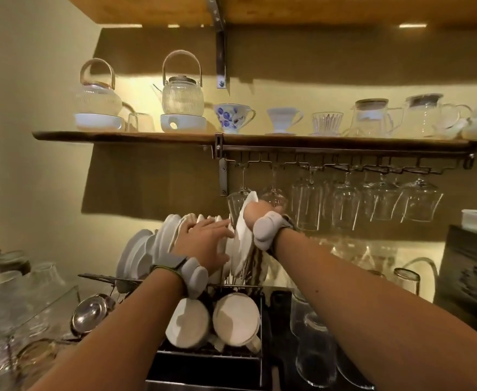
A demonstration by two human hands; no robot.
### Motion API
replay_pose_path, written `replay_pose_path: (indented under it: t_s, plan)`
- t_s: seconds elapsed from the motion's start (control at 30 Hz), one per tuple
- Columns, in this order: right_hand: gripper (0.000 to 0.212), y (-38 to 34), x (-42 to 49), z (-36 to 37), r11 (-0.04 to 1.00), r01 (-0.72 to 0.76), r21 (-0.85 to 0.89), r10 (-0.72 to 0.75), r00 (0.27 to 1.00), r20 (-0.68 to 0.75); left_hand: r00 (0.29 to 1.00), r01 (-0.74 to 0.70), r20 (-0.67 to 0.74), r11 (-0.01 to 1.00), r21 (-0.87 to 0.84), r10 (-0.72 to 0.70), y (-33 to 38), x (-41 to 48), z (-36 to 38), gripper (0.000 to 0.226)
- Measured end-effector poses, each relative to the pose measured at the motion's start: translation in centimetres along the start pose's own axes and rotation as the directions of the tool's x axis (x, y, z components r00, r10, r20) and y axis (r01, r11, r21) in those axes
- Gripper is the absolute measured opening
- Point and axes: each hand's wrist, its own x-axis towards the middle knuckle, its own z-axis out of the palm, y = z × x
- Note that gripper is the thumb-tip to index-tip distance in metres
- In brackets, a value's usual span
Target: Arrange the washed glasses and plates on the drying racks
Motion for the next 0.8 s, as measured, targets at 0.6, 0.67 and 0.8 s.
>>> replay_pose_path:
  t_s: [0.6, 0.67, 0.8]
  plan:
    - [0.087, 2.6, 1.4, 4.4, 0.998, -0.054, -0.011, 0.053, 0.993, -0.11, 0.999, 0.023, 0.028, 0.998, -0.066, -0.021, 0.2, 0.2, 0.0, 0.051]
    - [0.089, 3.1, 1.0, 3.8, 0.999, -0.044, 0.031, 0.047, 0.994, -0.097, 0.998, 0.052, 0.036, 0.991, -0.121, -0.048, 0.6, -0.1, -0.6, 0.051]
    - [0.081, 5.1, -0.1, 1.7, 0.976, 0.05, 0.212, -0.038, 0.997, -0.062, 0.995, 0.029, -0.088, 0.972, -0.232, -0.05, 1.7, -1.2, -2.3, 0.057]
